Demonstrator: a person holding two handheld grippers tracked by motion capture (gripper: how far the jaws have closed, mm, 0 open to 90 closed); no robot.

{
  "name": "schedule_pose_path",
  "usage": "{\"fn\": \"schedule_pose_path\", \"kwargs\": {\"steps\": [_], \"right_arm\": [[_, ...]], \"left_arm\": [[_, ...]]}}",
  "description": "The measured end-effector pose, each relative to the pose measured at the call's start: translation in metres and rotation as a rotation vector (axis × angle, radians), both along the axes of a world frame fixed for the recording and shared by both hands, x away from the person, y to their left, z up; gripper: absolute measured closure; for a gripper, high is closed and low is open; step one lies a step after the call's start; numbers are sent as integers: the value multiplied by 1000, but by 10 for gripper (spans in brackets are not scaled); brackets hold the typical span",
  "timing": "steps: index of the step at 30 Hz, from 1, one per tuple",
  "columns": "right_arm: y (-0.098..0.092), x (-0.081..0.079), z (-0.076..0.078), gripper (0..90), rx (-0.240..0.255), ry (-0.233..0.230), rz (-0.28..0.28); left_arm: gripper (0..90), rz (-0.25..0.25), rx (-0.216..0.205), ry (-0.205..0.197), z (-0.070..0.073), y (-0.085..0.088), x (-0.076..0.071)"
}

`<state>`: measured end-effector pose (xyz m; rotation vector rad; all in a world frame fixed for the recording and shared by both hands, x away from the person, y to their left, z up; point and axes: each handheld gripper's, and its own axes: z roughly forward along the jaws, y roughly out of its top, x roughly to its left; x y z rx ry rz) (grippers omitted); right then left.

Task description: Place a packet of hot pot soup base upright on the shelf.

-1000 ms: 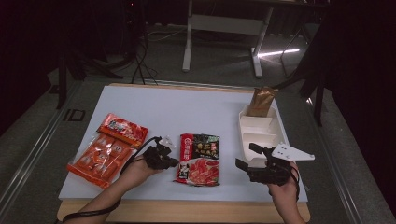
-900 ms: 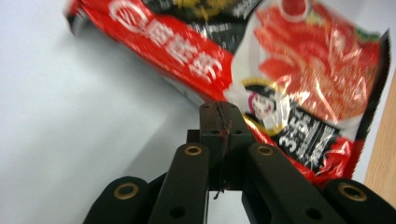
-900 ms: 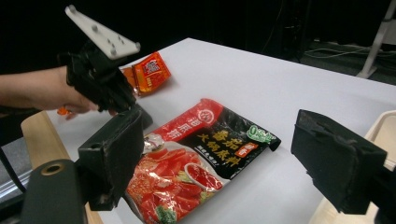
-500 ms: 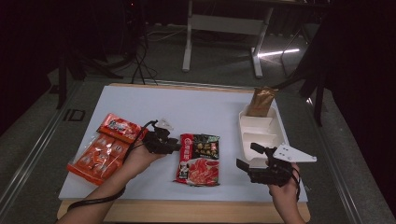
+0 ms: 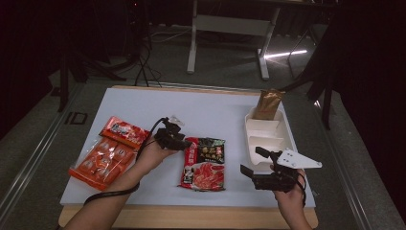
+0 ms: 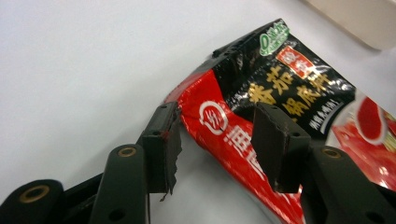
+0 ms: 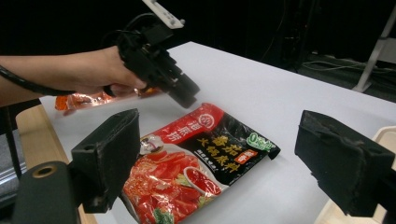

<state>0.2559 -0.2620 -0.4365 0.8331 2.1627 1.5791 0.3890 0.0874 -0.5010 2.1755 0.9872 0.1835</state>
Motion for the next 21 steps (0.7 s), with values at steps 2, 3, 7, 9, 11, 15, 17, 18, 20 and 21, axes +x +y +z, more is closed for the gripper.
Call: {"fn": "schedule_pose_path", "kwargs": {"steps": [2, 3, 7, 9, 11, 15, 17, 18, 20, 21], "right_arm": [[1, 0, -2, 140, -6, 4, 2], [1, 1, -2, 140, -8, 7, 4], [3, 2, -4, 140, -15, 17, 11], [4, 2, -5, 140, -23, 22, 17], [5, 2, -6, 140, -25, 21, 20], [5, 2, -6, 141, -27, 20, 21], [4, 2, -6, 141, -21, 25, 21], [4, 2, -6, 141, -22, 26, 20], [4, 2, -6, 141, -20, 29, 23], [5, 2, -6, 141, -21, 27, 22]], "left_arm": [[517, 8, -2, 15, -5, -1, 7], [513, 12, 0, 17, -7, -2, 8], [510, 15, 9, 42, -14, -8, 15], [492, 25, 4, 36, -16, -9, 17], [492, 30, 2, 45, -18, -10, 19], [492, 46, 6, 51, -21, -9, 22], [492, 45, 0, 71, -22, -10, 24], [492, 42, 10, 75, -24, -11, 24], [502, 31, 21, 91, -27, -13, 24], [514, 31, 30, 93, -28, -14, 24]]}}
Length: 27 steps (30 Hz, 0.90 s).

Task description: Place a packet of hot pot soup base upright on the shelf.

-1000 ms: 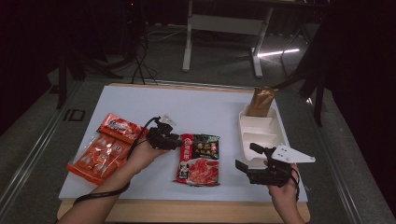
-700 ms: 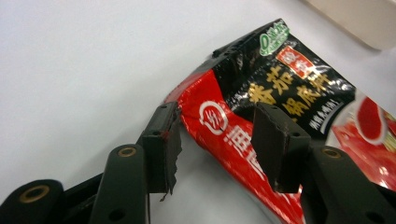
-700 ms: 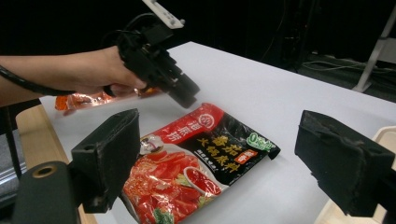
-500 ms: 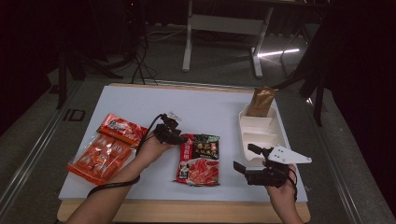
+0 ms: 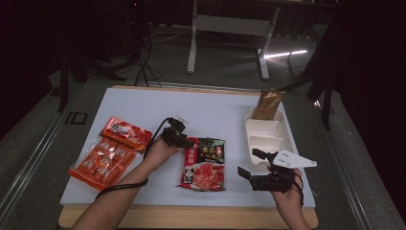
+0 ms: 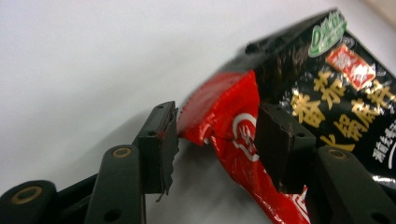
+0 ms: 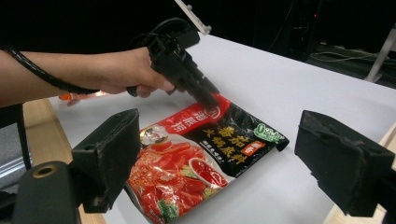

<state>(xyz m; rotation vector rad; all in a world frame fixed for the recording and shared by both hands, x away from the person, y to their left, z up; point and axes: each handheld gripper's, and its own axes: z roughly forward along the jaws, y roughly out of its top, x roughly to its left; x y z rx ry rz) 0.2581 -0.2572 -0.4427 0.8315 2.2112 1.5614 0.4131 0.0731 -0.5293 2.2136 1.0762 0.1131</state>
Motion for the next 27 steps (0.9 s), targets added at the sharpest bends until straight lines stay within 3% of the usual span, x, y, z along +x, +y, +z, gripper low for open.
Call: {"fn": "schedule_pose_path", "kwargs": {"steps": [3, 7, 11, 16, 22, 27], "right_arm": [[0, 0, 0, 141, 1, 2, 3], [1, 1, -1, 141, 0, 5, 5], [2, 1, -1, 141, -2, 5, 6], [0, 1, -1, 144, -5, 9, 8], [-1, 1, 1, 139, -20, -21, -1], [-1, 1, 1, 136, -35, -7, -6]], "left_arm": [[558, -17, 11, 14, -4, -3, 0], [688, -19, 5, 21, -4, -5, -2], [796, -2, -35, 40, -4, -4, -2], [844, 19, -91, 48, -1, -3, -3], [863, 3, -118, -12, 17, -7, -11], [867, -26, -150, -76, 38, -10, -22]]}}
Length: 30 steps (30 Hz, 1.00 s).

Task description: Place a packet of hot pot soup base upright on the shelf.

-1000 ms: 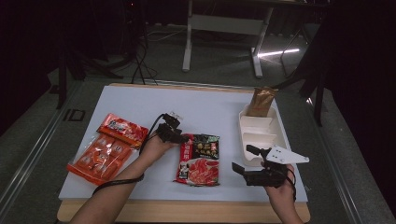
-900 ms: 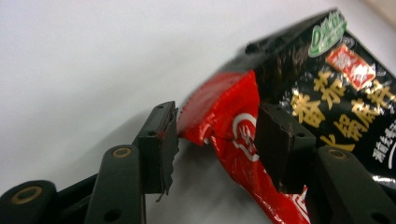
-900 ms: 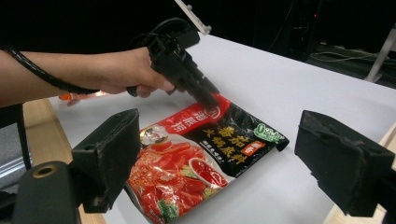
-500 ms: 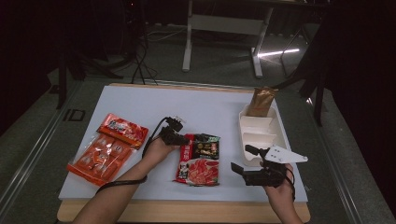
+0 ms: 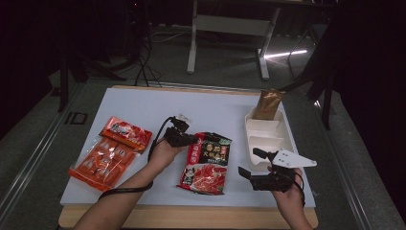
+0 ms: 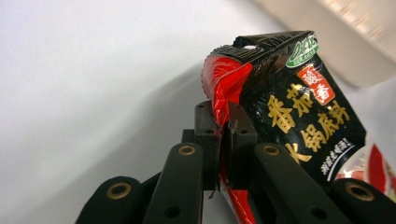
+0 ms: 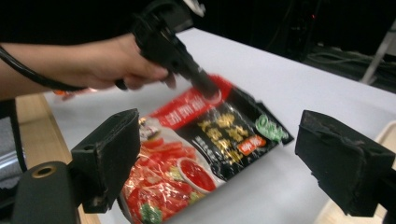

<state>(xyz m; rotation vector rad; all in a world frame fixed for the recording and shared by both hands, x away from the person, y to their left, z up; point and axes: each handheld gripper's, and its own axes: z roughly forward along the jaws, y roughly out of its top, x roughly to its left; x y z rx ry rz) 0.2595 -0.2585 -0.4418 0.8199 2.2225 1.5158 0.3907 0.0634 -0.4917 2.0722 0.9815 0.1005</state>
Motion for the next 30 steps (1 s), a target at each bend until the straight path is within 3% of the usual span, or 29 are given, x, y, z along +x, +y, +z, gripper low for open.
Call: {"fn": "schedule_pose_path", "kwargs": {"steps": [2, 5, 12, 15, 17, 24, 27, 30], "right_arm": [[-1, 1, 0, 127, 3, 15, -11], [2, 1, 0, 103, -30, 23, -31], [6, -1, 2, 104, -40, 31, -29], [5, -1, 5, 155, -47, 22, -55], [4, -1, 6, 178, -46, 24, -60], [4, 2, 10, 252, -47, 37, -68], [5, 5, 12, 291, -24, 60, -56], [6, 8, 14, 326, -31, 55, -66]], "left_arm": [[868, -9, -21, -23, 8, -1, -5], [869, -33, -37, -60, 18, -3, -13], [872, -61, -91, -100, 34, -4, -29], [873, -80, -131, -138, 43, -5, -43], [874, -84, -137, -145, 45, -5, -45], [874, -122, -220, -192, 59, -6, -61], [873, -132, -253, -206, 64, -7, -65], [873, -131, -265, -214, 66, -7, -66]]}}
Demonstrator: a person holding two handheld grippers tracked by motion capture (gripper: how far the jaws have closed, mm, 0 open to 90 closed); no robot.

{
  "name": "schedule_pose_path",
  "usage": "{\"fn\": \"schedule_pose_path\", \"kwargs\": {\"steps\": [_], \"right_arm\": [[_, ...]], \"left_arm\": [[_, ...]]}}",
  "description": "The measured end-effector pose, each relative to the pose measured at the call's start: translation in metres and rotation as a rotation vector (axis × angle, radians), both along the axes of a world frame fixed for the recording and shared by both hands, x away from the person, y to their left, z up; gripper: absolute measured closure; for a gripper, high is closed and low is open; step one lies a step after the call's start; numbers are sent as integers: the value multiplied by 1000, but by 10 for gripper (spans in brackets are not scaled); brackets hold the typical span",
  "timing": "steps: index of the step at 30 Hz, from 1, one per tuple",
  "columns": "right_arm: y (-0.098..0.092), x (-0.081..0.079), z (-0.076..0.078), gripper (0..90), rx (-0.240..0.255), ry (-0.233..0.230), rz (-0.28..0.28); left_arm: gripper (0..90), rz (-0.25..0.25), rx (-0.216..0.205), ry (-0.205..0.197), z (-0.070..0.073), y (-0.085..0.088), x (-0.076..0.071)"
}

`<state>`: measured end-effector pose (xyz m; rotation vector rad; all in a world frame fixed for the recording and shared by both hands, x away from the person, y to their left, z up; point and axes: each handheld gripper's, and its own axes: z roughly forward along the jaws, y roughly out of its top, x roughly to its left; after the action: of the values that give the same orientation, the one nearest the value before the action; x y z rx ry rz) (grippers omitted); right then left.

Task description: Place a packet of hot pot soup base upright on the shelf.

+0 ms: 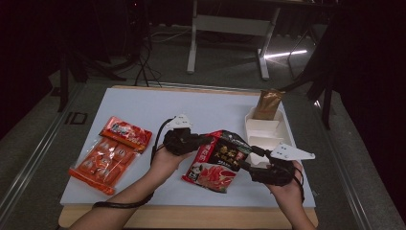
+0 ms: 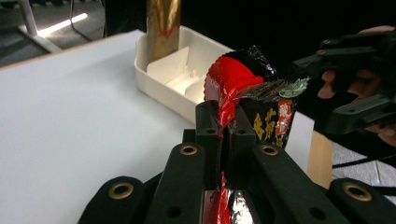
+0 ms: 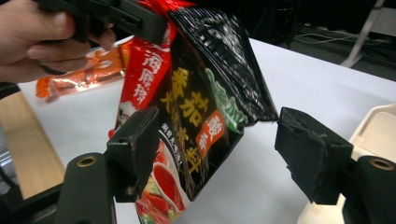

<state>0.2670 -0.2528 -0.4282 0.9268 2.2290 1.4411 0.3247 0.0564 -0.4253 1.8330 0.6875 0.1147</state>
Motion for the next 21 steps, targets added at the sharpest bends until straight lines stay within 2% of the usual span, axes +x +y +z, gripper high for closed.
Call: {"fn": "schedule_pose_path", "kwargs": {"steps": [1, 4, 5, 7, 9, 10, 12, 17, 21], "right_arm": [[0, 1, 1, 372, 4, 10, -1], [-2, 5, 4, 427, 13, 17, 1], [-2, 6, 5, 461, 18, 21, 0], [-2, 7, 7, 486, 23, 26, 4], [-1, 9, 12, 571, 38, 30, 17], [-1, 10, 14, 577, 46, 28, 22], [-1, 10, 19, 677, 65, 27, 32], [1, 12, 27, 730, 83, 35, 48], [3, 13, 32, 762, 66, 39, 66]], "left_arm": [[873, 0, -15, 0, 1, 0, 0], [873, -14, -59, -13, 3, 0, -2], [873, -23, -86, -16, 4, -1, -4], [873, -22, -96, -21, 5, -1, -5], [873, -25, -123, -38, 8, -1, -7], [872, -25, -123, -38, 8, -1, -7], [872, -25, -129, -43, 9, -2, -8], [867, -27, -153, -44, 7, 3, -8], [858, -35, -151, -23, 6, 6, -8]]}}
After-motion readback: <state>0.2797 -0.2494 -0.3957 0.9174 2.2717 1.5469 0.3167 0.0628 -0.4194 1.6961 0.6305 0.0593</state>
